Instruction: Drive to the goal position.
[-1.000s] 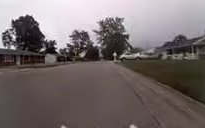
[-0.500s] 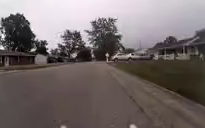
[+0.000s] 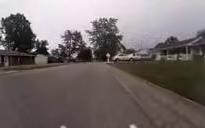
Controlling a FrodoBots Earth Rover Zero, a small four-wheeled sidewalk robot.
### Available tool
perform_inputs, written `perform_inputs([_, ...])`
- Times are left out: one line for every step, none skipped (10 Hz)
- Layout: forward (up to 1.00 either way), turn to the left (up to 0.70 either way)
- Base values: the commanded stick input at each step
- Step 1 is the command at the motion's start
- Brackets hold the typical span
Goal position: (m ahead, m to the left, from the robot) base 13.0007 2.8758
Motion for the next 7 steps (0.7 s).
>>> perform_inputs([1.0, 0.0])
perform_inputs([1.0, 0.0])
perform_inputs([1.0, 0.0])
perform_inputs([1.0, -0.02])
perform_inputs([1.0, -0.21])
perform_inputs([1.0, -0.38])
perform_inputs([1.0, -0.39])
